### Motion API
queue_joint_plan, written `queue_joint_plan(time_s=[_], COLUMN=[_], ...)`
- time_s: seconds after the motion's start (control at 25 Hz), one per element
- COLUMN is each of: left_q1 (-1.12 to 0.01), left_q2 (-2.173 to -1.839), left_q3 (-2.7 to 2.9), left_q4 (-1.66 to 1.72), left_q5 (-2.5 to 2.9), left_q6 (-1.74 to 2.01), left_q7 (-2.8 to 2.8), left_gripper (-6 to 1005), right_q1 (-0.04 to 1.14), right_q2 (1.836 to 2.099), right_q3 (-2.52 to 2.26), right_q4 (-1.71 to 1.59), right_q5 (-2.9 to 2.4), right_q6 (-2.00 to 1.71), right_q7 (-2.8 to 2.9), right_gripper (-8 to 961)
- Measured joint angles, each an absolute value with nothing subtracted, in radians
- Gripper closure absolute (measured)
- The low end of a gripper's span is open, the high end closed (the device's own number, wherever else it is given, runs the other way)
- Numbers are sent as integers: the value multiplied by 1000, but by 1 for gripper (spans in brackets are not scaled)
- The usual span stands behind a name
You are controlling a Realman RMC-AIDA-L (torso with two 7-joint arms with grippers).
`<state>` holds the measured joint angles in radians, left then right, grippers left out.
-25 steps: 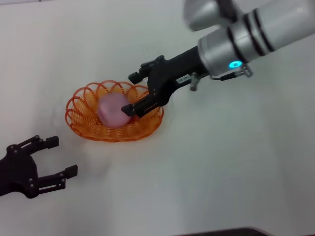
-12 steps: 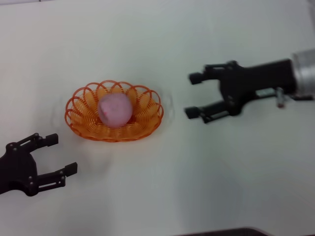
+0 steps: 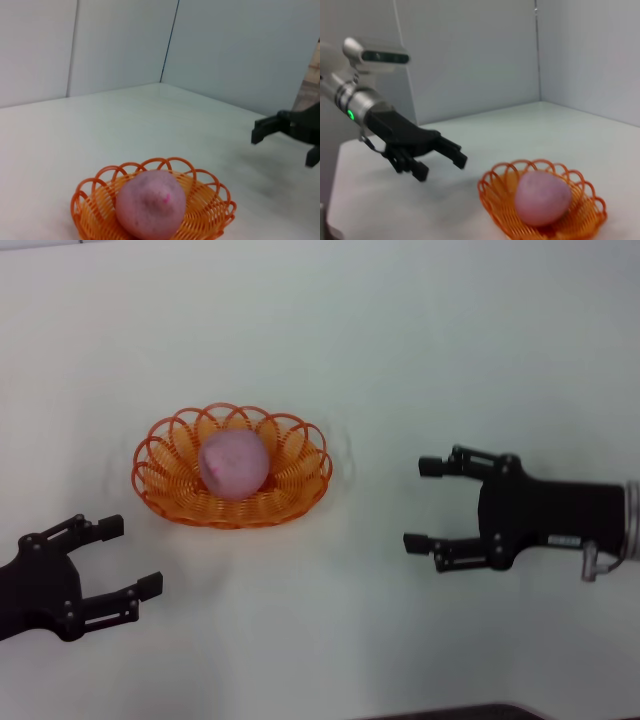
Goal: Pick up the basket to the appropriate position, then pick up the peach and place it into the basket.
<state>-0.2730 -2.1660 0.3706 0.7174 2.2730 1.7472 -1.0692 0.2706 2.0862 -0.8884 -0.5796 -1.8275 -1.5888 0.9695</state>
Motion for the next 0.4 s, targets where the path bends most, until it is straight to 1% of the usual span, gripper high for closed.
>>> queue_joint_plan(time_s=[0.4], left_q1=[-263], left_q2=[-2164], left_q3=[377], left_q4=[711], left_q5=[2317], left_q6=[1703], left_q7=[-1069], left_gripper=[112], right_q1=[287], right_q2=[2086], right_q3=[-885], right_q4=[-522], right_q5=[-1846], right_q6=[-1518], right_q7=[936], right_gripper=[8])
